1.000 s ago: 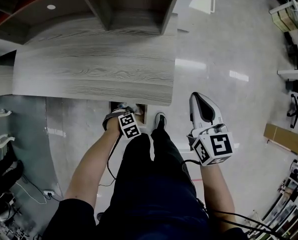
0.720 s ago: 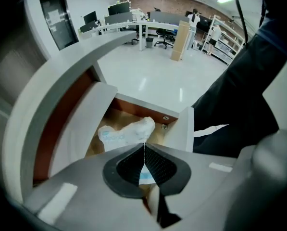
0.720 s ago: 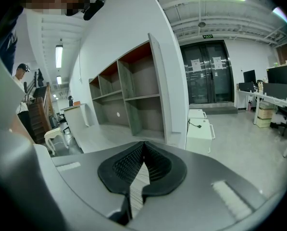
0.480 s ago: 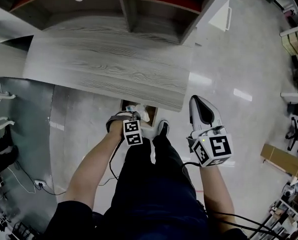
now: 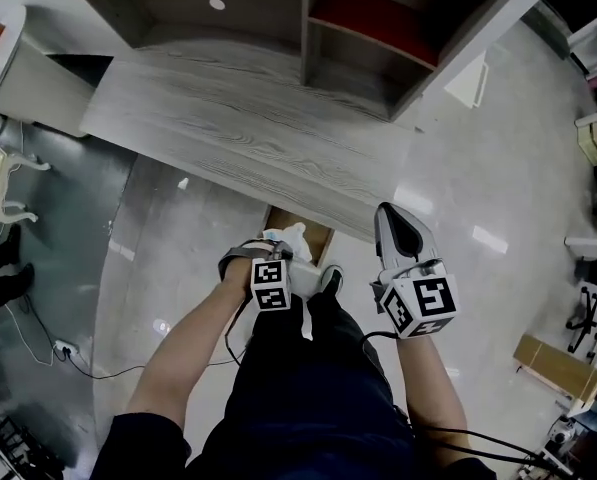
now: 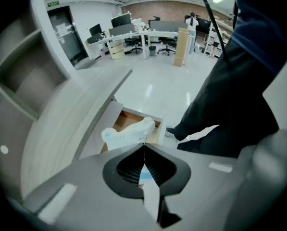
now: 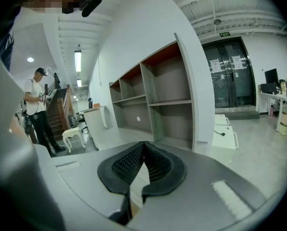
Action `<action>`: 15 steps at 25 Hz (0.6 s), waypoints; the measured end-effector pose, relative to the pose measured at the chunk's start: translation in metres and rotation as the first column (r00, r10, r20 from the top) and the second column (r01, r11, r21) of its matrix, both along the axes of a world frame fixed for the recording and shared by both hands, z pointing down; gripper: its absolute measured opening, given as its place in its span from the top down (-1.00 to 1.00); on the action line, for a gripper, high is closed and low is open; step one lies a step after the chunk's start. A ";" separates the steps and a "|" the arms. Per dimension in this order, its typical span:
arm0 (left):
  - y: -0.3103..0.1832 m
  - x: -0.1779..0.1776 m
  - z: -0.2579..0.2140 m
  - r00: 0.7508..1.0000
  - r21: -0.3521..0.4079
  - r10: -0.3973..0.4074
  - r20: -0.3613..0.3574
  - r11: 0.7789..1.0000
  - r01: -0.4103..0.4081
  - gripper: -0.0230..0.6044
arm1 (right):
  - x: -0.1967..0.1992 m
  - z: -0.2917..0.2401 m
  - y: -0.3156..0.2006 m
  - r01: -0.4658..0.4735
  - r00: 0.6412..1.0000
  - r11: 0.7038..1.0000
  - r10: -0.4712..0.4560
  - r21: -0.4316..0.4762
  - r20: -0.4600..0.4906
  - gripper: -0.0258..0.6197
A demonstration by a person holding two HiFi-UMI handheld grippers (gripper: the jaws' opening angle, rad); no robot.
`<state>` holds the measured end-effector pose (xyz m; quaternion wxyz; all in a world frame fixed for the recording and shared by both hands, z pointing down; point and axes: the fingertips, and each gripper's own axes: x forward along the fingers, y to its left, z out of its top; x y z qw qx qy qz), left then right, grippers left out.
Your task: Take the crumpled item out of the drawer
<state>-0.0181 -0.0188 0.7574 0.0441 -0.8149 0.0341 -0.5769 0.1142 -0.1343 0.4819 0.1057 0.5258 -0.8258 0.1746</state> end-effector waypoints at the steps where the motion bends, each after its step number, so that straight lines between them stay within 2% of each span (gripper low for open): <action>1: -0.001 -0.001 -0.006 0.999 0.001 -0.029 -0.014 1.000 0.029 0.91 | -0.003 -0.002 -0.001 0.007 1.000 1.000 -0.007 0.005 0.000 0.90; 8: -0.034 -0.010 -0.060 0.976 0.054 -0.187 -0.113 0.980 0.194 0.91 | -0.016 -0.019 -0.006 0.032 0.999 0.999 -0.033 0.042 0.014 0.90; 11: -0.056 -0.014 -0.085 0.954 0.074 -0.257 -0.154 0.960 0.271 0.91 | -0.016 -0.026 -0.008 0.030 0.999 0.998 -0.031 0.055 0.018 0.90; 15: -0.092 -0.017 -0.114 0.912 0.083 -0.353 -0.210 0.923 0.376 0.91 | -0.011 -0.035 -0.015 0.010 1.000 0.998 -0.012 0.068 0.029 0.90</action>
